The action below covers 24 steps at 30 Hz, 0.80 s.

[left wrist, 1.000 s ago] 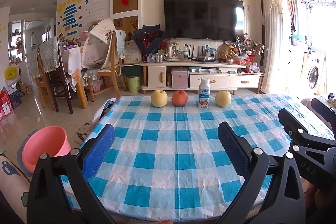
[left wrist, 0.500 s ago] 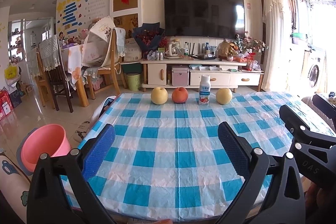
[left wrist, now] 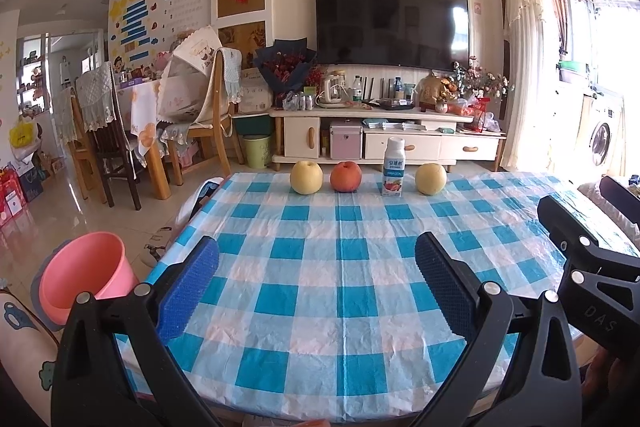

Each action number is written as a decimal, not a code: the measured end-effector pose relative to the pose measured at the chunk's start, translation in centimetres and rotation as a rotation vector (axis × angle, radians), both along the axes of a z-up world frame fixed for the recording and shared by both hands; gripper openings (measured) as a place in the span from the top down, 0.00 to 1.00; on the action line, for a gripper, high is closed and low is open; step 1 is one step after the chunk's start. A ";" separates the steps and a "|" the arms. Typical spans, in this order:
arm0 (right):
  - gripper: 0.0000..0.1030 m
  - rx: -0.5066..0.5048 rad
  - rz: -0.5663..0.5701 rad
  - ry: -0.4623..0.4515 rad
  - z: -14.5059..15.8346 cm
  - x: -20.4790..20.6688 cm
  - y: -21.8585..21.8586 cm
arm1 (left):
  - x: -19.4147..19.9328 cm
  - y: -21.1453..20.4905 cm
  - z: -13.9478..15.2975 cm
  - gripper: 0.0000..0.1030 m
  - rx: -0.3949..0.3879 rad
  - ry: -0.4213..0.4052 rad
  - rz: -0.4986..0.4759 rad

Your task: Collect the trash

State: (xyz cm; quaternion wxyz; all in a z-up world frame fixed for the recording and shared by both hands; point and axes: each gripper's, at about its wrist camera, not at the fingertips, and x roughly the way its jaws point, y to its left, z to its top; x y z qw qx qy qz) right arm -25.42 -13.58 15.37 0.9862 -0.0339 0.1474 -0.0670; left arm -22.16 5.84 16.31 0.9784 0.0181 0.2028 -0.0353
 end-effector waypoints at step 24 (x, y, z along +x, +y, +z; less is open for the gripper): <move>0.06 0.051 0.058 0.105 -1.6 3.5 -0.4 | 4.4 -1.0 -3.6 0.04 0.047 0.088 0.022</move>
